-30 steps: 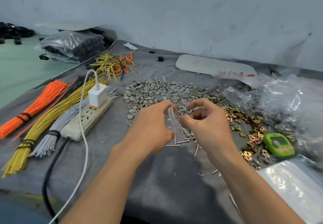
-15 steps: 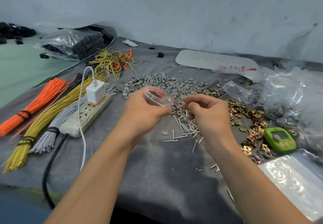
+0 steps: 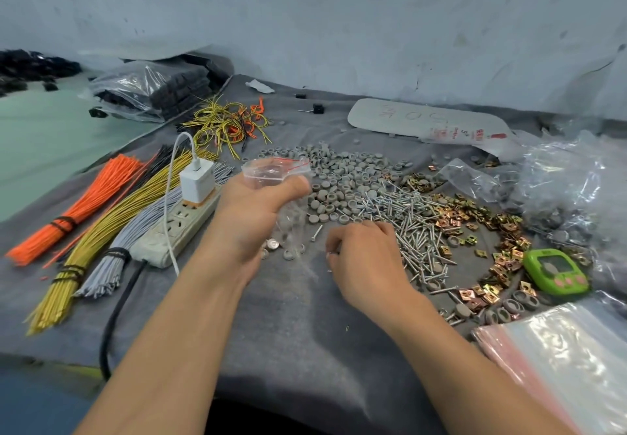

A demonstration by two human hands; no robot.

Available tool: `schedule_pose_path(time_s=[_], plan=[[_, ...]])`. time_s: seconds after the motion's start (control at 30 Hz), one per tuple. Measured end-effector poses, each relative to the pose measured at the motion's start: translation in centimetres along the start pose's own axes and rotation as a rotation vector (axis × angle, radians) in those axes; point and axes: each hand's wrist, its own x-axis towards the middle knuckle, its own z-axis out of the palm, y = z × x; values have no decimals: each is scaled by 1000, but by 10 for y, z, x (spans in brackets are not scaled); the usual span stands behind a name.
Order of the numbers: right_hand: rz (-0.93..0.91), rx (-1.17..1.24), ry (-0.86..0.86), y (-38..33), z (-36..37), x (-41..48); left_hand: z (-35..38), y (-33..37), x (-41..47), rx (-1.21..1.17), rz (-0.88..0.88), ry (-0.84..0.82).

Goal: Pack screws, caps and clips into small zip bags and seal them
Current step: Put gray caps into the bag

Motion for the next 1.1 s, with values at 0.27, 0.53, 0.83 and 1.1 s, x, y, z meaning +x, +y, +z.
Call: schedule_pose_path(time_s=[0.27,0.53,0.83,1.1], plan=[[200,822,144,9,-35,3,7,-21,-4,1033,251,44],[128,904,132,-12,-36,2,17,-20,-6,917,185,-155],[141,1130,103,-23,-36,3,5,-20,0,870,200,-104],[90,625,-33,-12,-17,5,-28,-11,5,712,219,340]])
